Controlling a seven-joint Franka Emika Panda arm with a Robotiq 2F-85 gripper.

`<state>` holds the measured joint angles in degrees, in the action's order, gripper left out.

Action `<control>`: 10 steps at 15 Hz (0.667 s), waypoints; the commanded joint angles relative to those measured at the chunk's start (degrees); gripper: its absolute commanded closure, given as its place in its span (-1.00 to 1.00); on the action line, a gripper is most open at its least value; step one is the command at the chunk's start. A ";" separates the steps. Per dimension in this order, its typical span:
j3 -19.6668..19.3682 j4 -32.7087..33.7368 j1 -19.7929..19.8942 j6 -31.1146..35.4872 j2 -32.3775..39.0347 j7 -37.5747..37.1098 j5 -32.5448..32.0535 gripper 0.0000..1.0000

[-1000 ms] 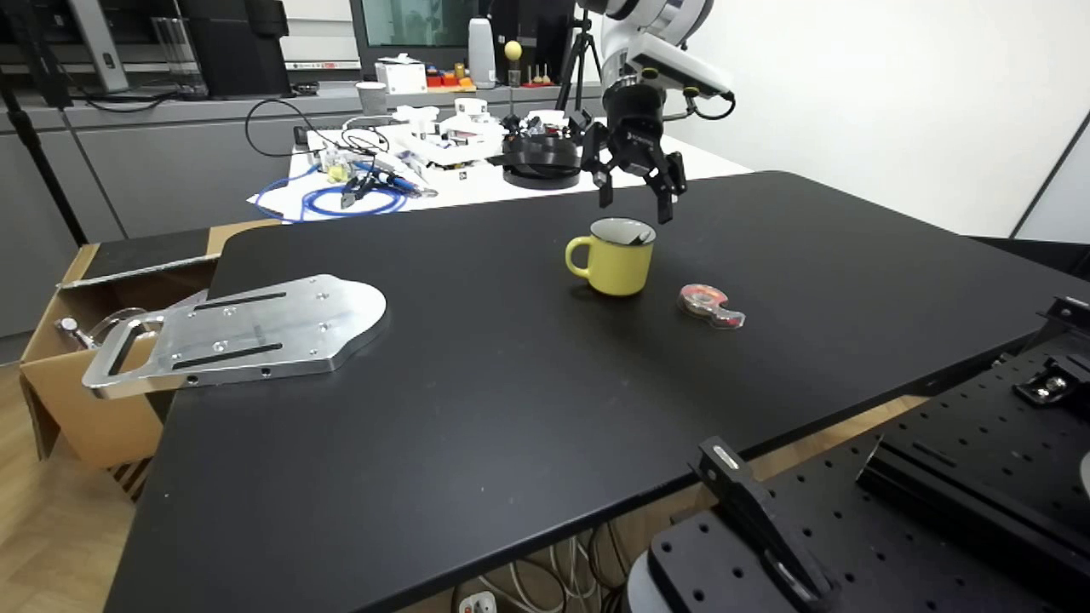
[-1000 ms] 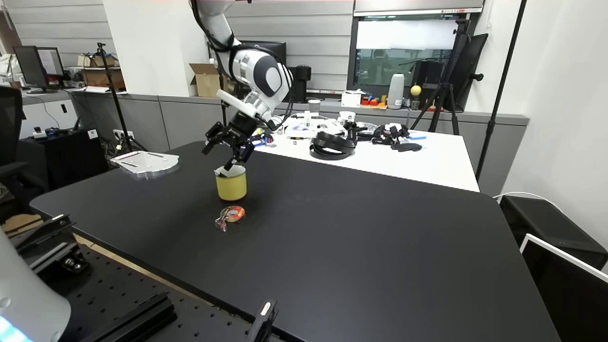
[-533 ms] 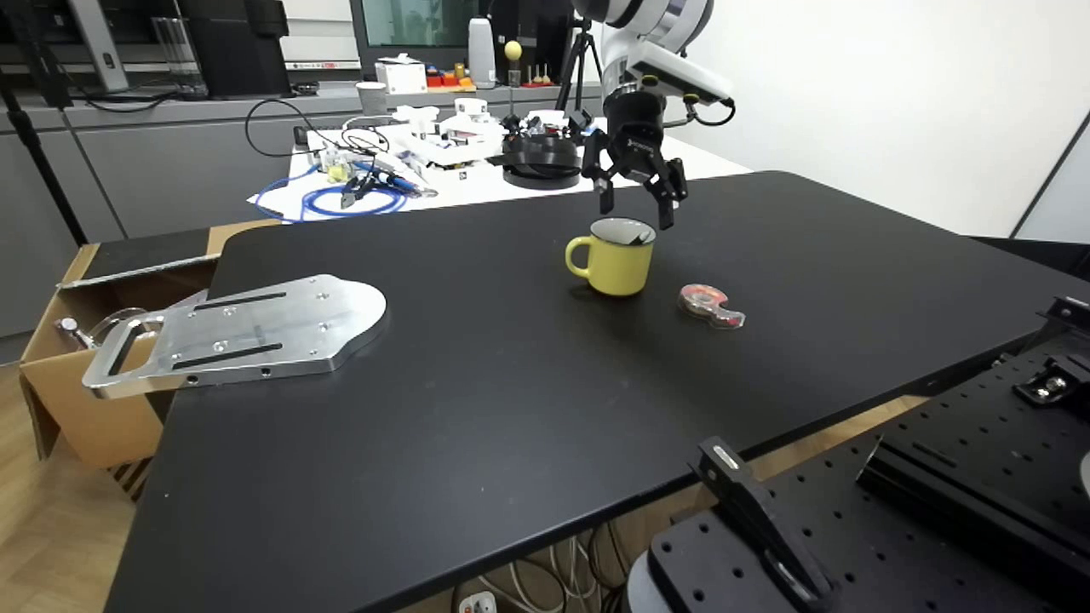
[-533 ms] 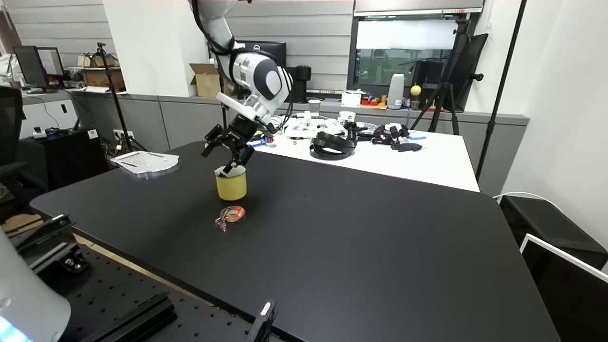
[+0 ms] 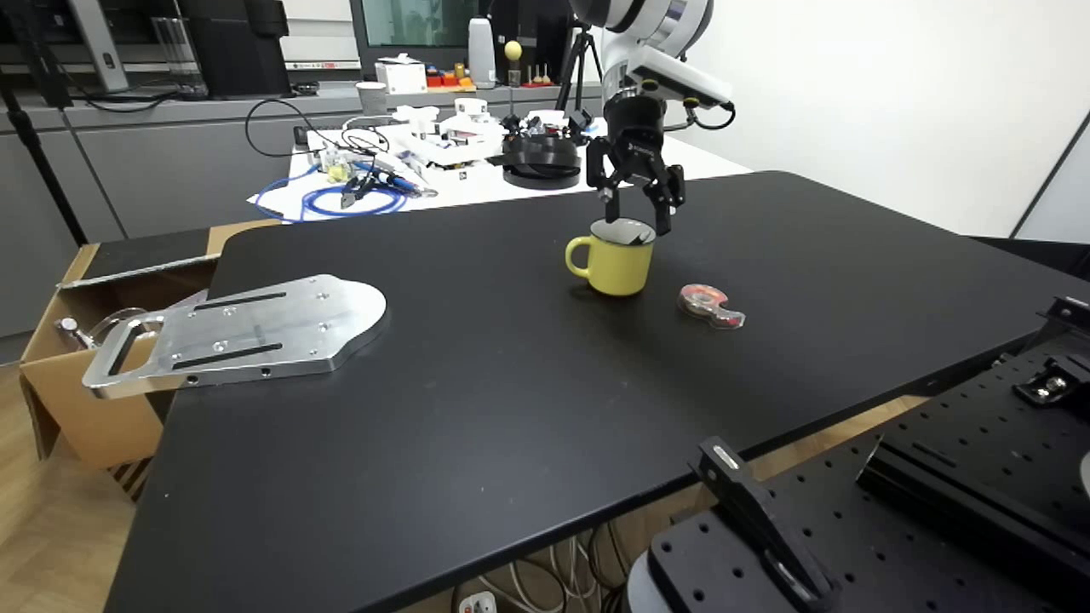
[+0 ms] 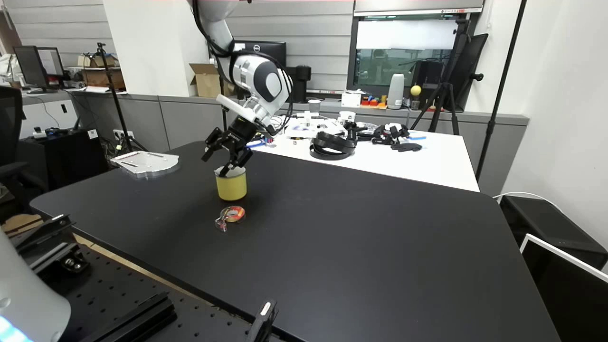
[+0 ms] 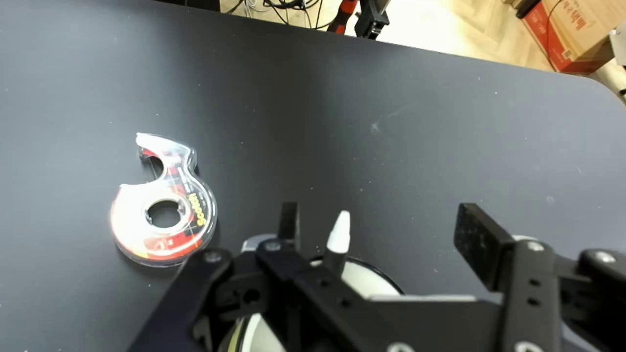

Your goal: Take the pen from the cup and put it on the table

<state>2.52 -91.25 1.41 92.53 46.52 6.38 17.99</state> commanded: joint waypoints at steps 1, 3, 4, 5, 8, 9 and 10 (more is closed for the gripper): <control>0.34 1.68 0.36 -1.10 0.93 -0.72 -0.76 -0.02; 0.33 1.69 0.29 -1.09 1.00 -0.72 -0.88 0.22; 0.34 1.68 0.28 -1.05 1.05 -0.73 -0.88 0.38; 0.35 1.69 0.26 -1.07 1.13 -0.77 -0.87 0.50; 0.33 1.70 0.25 -1.24 1.31 -0.98 -0.85 0.21; 0.36 1.70 0.27 -1.25 1.39 -0.95 -0.80 -0.01; 0.37 1.73 0.29 -1.35 1.50 -0.95 -0.79 -0.01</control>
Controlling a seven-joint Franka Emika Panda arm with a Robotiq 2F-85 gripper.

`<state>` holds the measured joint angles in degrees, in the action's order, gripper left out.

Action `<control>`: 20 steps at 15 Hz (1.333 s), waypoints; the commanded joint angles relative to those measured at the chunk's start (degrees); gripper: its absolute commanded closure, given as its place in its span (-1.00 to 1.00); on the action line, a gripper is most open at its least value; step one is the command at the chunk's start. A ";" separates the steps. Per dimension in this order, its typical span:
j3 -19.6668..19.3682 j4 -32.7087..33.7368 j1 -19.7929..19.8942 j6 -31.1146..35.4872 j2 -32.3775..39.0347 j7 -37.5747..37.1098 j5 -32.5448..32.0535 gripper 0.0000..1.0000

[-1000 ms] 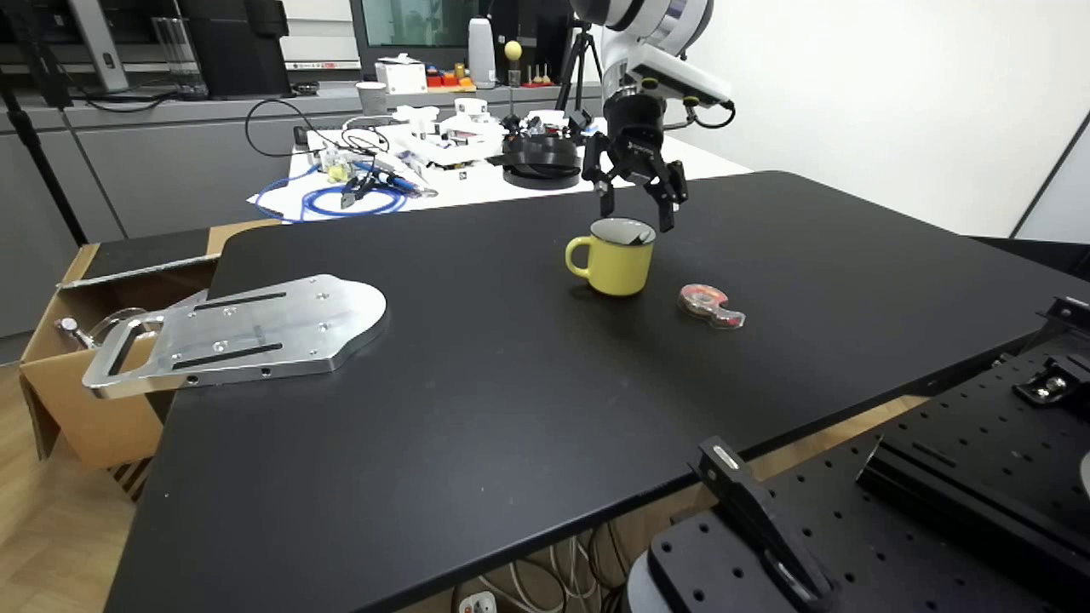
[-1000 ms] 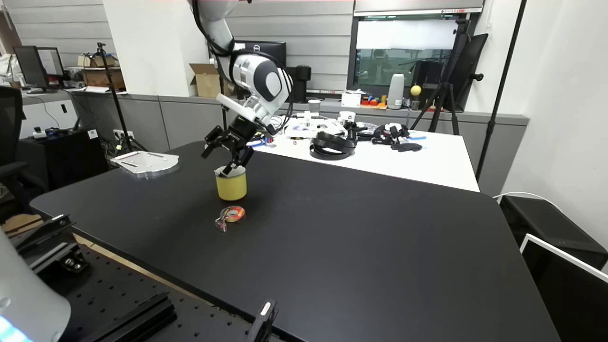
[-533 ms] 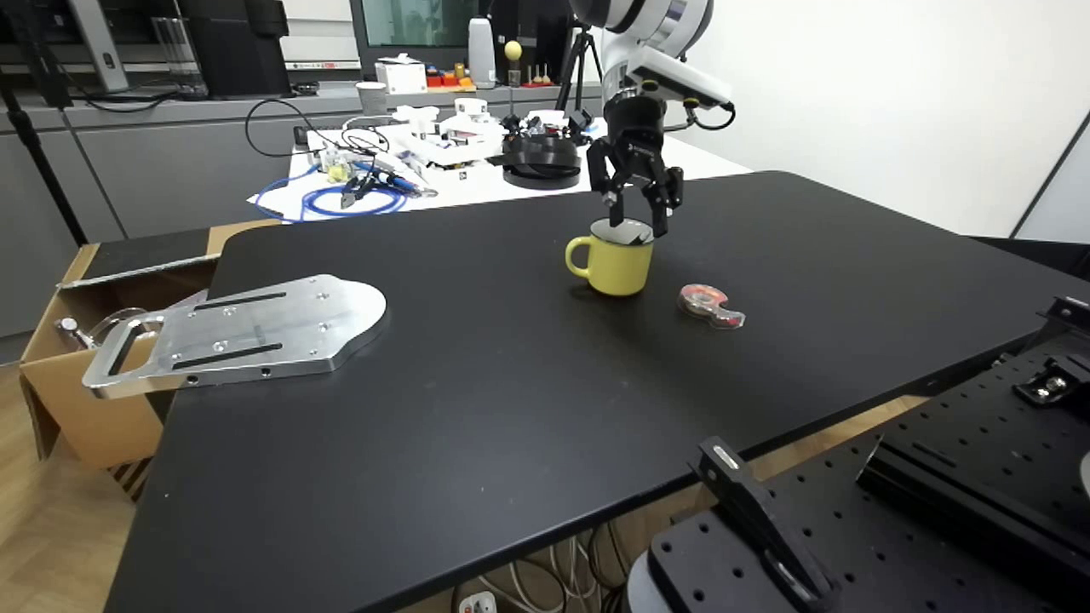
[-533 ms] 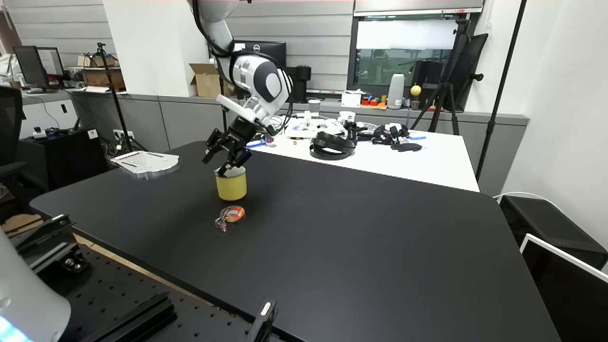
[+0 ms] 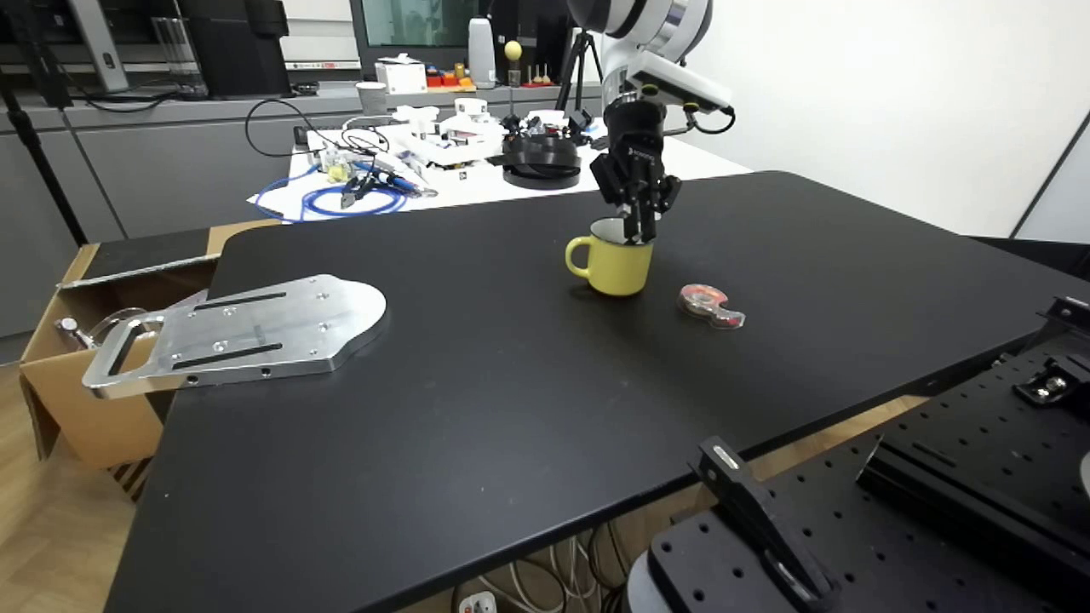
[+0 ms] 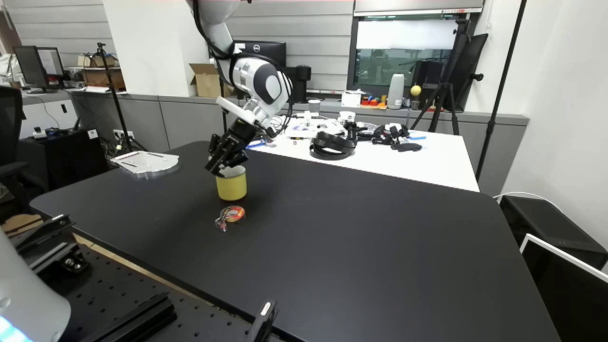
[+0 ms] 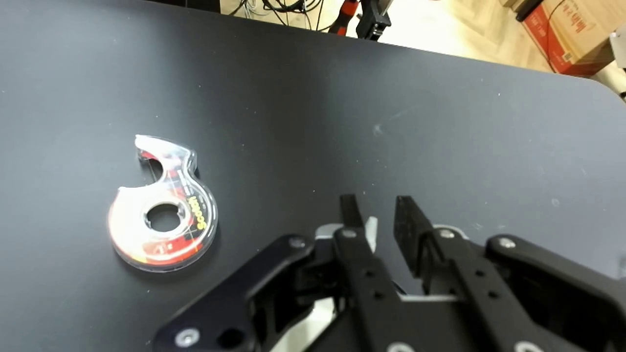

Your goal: Take the pen from the cup and put it on the table

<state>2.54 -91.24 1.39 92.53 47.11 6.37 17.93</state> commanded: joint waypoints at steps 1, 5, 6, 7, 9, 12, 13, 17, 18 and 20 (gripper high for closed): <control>0.33 1.75 0.27 -1.38 1.02 -1.01 -0.79 -0.10; 0.36 1.80 0.14 -1.20 1.35 -0.83 -1.02 0.55; 0.34 1.82 0.08 -1.13 1.40 -0.86 -1.08 0.66; 0.35 1.87 0.05 -1.12 1.45 -0.87 -1.08 0.86; 0.36 1.86 -0.01 -1.07 1.44 -0.88 -1.09 1.00; 0.37 1.90 -0.10 -1.16 1.40 -0.86 -1.26 0.96; 0.38 1.93 -0.12 -1.23 1.38 -0.86 -1.34 0.96; 0.93 2.35 0.26 -2.94 0.54 -0.49 -0.77 0.95; 1.11 2.51 0.34 -3.69 0.22 -0.43 -0.53 0.95; 1.55 3.24 0.54 -5.87 -0.62 -0.39 0.01 0.95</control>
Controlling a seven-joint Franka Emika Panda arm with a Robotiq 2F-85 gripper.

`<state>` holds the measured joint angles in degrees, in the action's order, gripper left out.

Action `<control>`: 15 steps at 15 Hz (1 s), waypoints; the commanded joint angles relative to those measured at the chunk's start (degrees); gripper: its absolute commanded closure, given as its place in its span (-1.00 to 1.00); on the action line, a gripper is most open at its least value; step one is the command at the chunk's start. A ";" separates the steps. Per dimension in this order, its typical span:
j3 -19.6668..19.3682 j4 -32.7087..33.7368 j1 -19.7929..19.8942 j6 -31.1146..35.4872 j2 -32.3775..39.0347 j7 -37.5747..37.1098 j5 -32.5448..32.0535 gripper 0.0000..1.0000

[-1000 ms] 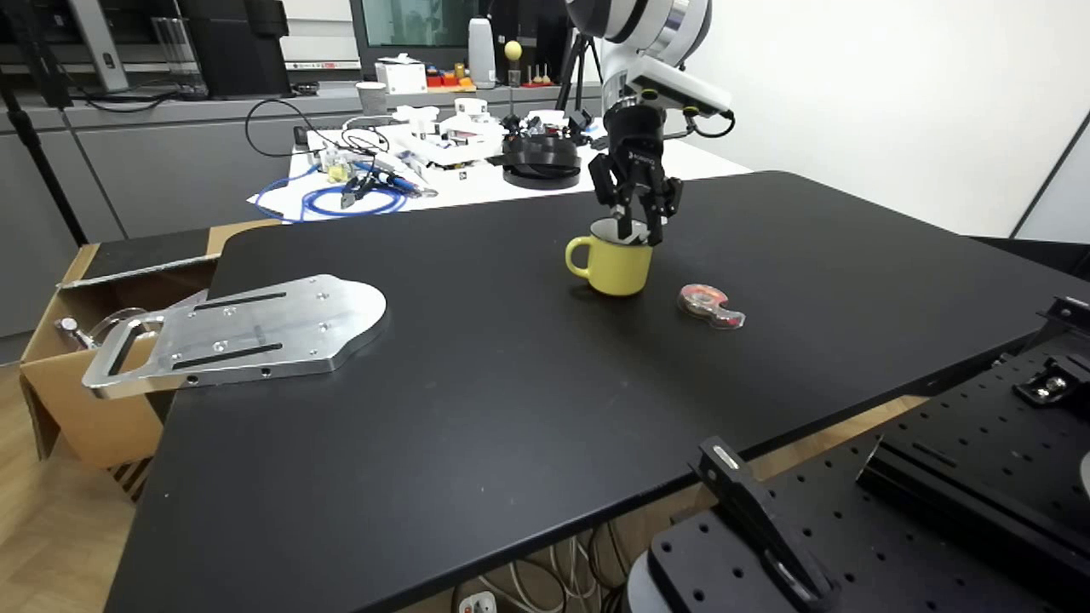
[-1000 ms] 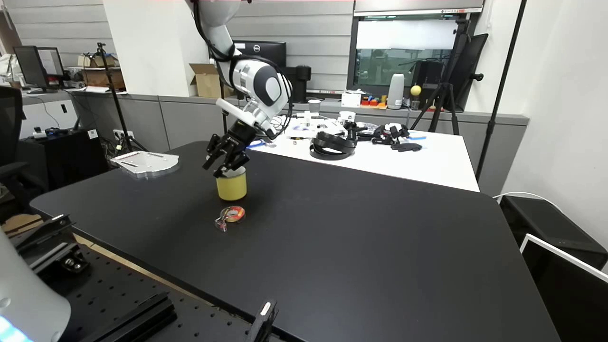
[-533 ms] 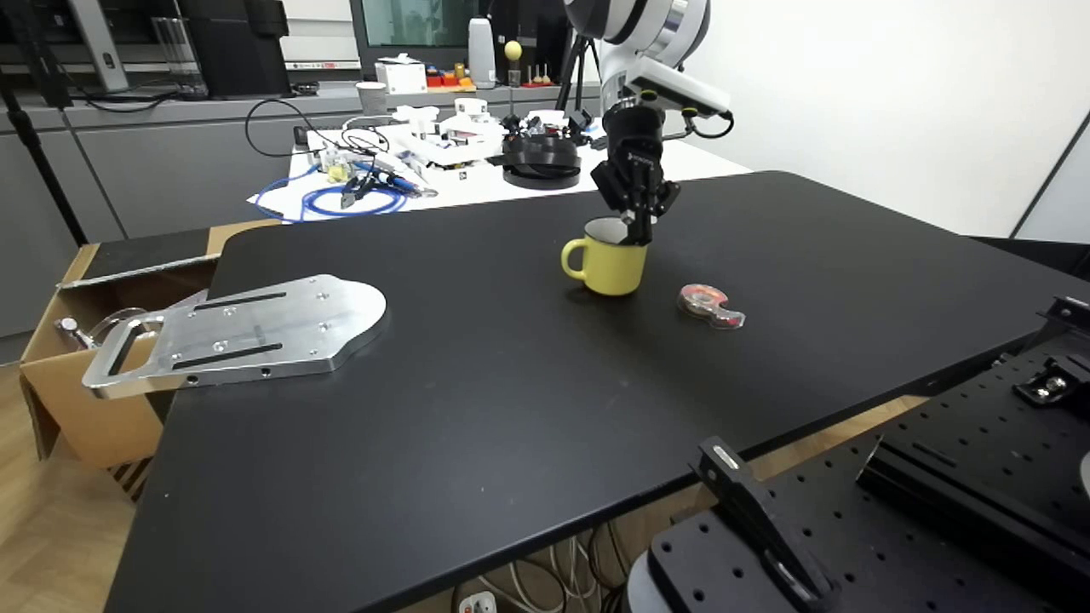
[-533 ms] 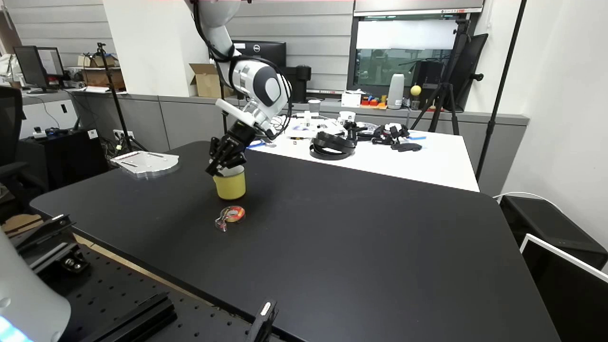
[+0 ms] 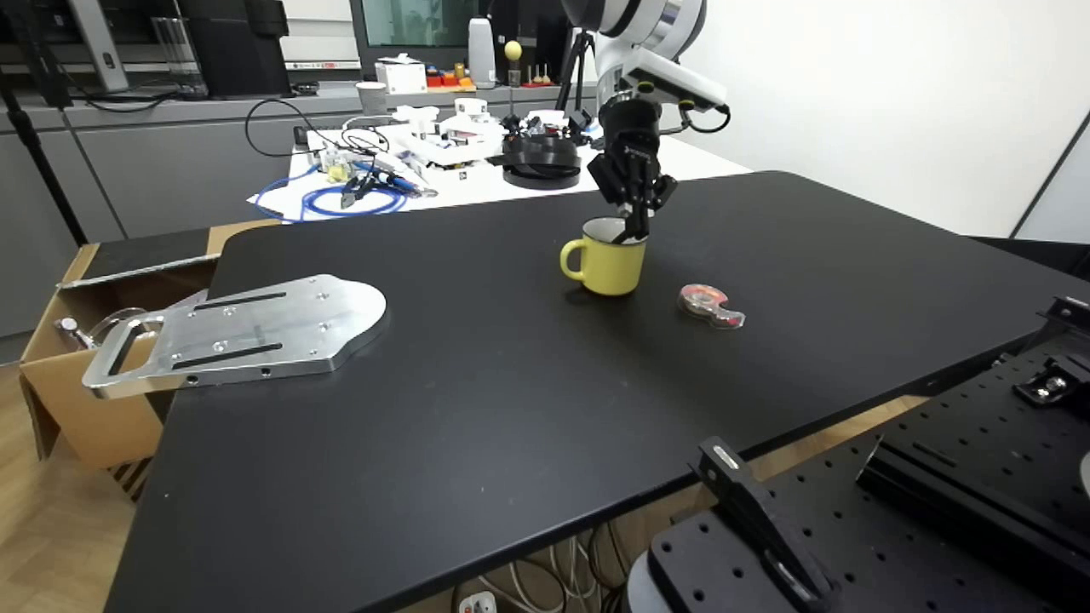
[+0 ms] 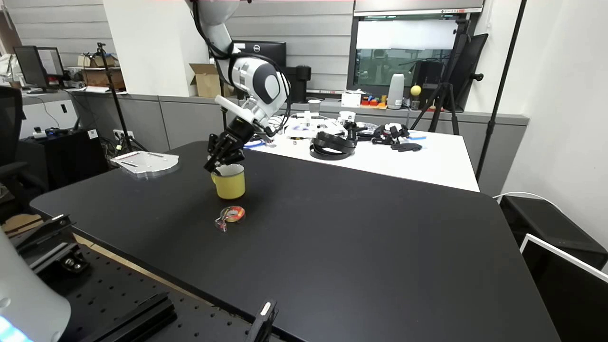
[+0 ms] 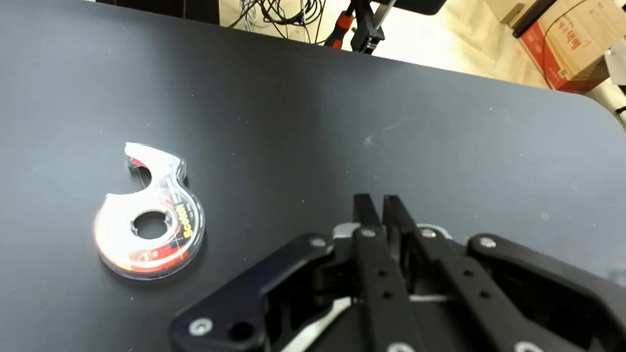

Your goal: Take the pen from the cup and put it on the table

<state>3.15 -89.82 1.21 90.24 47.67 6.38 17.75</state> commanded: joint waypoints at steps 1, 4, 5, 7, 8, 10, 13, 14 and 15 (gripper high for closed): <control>1.04 2.20 0.75 -4.62 -1.67 -0.50 0.41 0.95; 1.20 3.76 1.06 -8.81 -2.97 -0.45 0.93 0.95; 1.17 4.06 1.13 -10.14 -3.71 -0.52 1.07 0.95; 1.05 4.40 1.28 -12.36 -5.38 -0.35 1.26 0.95; 0.96 4.31 1.29 -13.08 -6.42 -0.31 1.34 0.95; 0.86 3.57 0.97 -13.36 -8.48 0.01 1.14 0.95; 1.10 1.54 -1.03 -9.41 -10.24 1.39 -0.87 0.95; 1.25 0.90 -1.89 -7.53 -10.39 2.06 -1.88 0.95; 1.39 -0.14 -3.11 -4.15 -10.31 2.48 -2.98 0.95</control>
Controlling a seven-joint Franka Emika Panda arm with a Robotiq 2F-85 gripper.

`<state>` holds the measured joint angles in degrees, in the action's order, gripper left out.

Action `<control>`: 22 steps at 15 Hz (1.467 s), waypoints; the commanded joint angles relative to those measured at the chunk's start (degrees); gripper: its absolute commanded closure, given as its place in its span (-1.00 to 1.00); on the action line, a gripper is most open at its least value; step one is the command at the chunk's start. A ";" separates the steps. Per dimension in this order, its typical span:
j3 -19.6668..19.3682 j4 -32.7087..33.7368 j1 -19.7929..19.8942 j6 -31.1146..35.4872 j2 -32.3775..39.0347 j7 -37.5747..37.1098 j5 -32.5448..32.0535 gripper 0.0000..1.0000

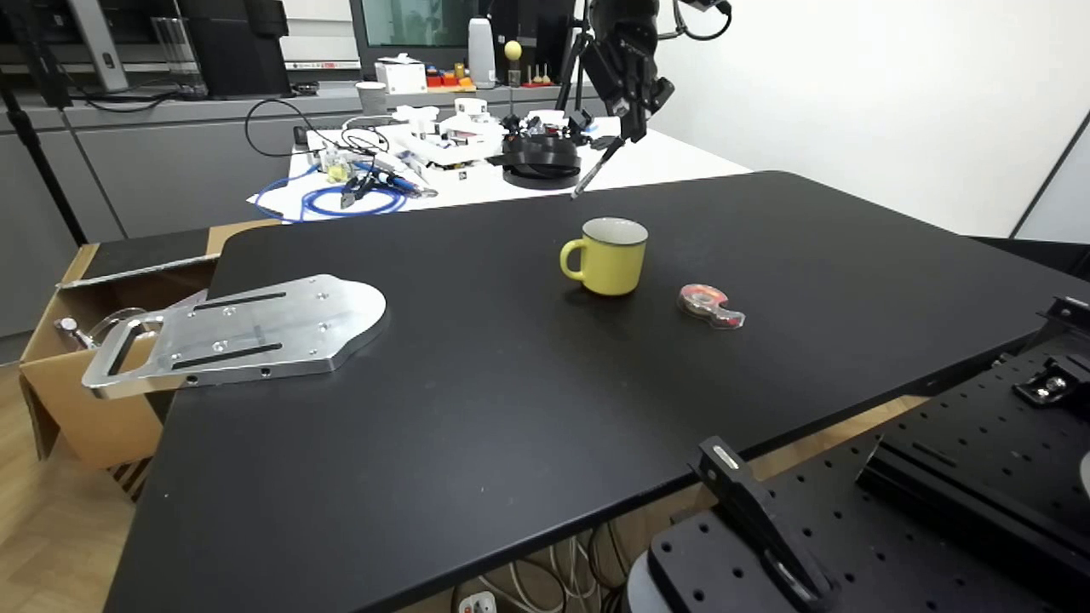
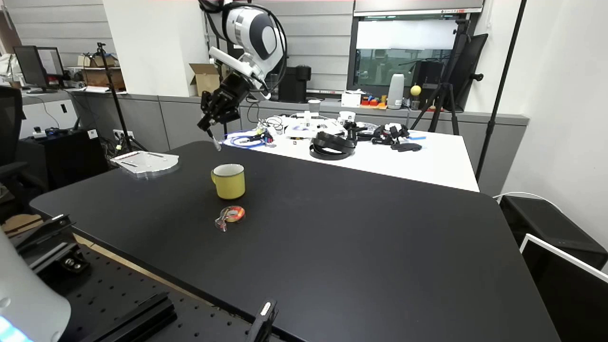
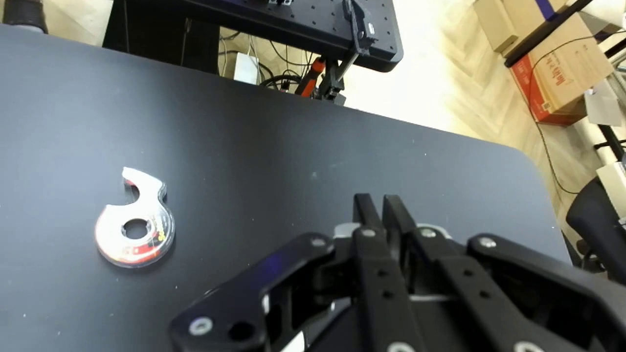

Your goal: Take the pen from the cup and put it on the table

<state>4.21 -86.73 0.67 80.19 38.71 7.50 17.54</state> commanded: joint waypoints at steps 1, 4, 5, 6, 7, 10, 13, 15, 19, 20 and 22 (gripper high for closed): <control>0.59 -3.94 -3.52 8.72 -1.02 1.77 -3.82 0.95; 1.86 -7.56 -6.56 20.15 -0.07 3.29 -6.93 0.95; 2.31 -8.92 -7.36 24.11 0.12 3.68 -7.89 0.95; 2.78 -10.67 -8.07 28.94 0.22 3.97 -8.51 0.95; 3.32 -12.08 -8.48 33.04 0.39 4.06 -8.70 0.95; 4.99 -16.48 -8.79 45.26 1.09 5.23 -8.10 0.95; 6.23 -19.88 -8.43 54.48 1.87 5.86 -8.10 0.95; 6.63 -21.32 -8.31 58.67 2.35 5.96 -8.46 0.95; 7.55 -22.97 -7.44 60.03 2.16 6.28 -8.44 0.31; 8.01 -23.15 -6.97 59.02 1.75 6.61 -8.11 0.21; 9.57 -23.07 -5.42 55.46 0.54 7.66 -6.97 -0.07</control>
<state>11.18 -108.29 -7.68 139.35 42.00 13.88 9.94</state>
